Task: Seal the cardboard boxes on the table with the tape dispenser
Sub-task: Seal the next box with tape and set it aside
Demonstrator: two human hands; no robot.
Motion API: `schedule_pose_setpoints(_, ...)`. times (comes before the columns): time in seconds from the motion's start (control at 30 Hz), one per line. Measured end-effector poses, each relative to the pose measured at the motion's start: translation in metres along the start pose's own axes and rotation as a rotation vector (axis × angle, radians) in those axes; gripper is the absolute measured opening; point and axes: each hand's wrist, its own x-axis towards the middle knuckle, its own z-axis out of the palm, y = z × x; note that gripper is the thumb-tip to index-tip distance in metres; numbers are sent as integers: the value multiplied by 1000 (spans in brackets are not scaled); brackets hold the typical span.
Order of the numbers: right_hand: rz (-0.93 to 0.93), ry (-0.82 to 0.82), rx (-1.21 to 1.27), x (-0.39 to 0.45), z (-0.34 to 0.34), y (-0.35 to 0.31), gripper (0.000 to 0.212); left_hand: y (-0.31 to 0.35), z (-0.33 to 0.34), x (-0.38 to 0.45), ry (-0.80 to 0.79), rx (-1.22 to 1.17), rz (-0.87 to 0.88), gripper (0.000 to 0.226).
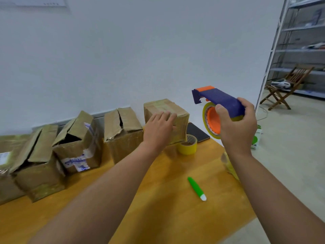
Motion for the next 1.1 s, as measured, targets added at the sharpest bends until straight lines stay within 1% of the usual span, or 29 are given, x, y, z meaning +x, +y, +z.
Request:
schedule_pose_setpoints(0.07,2,-18,-7,4,14,11,54,-14,16,10,-54,20,-15,40)
schedule_pose_setpoints(0.2,10,-55,-15,6,39,28,55,-34,41,26,-210,73,-34,43)
schedule_pose_setpoints(0.4,6,-90,-11,-1,60,51,54,-41,58,33,-419,282,-127,50)
schedule_pose_setpoints(0.5,2,-101,-3,-7,64,55,54,-52,64,28,-585,394,-165,62)
schedule_pose_setpoints(0.57,5,-111,4,-10,66,54,53,-63,65,25,-647,425,-209,73)
schedule_pose_setpoints(0.73,2,-134,12,-15,70,47,54,-78,65,20,-640,420,-268,77)
schedule_pose_setpoints(0.87,-11,-138,18,-19,69,36,55,-69,58,21,-550,375,-290,85)
schedule_pose_setpoints(1.0,-11,-138,16,-23,63,25,55,-61,37,18,-501,363,-279,88)
schedule_pose_setpoints(1.1,-2,-140,33,-32,60,17,56,-67,13,4,-460,341,-309,90)
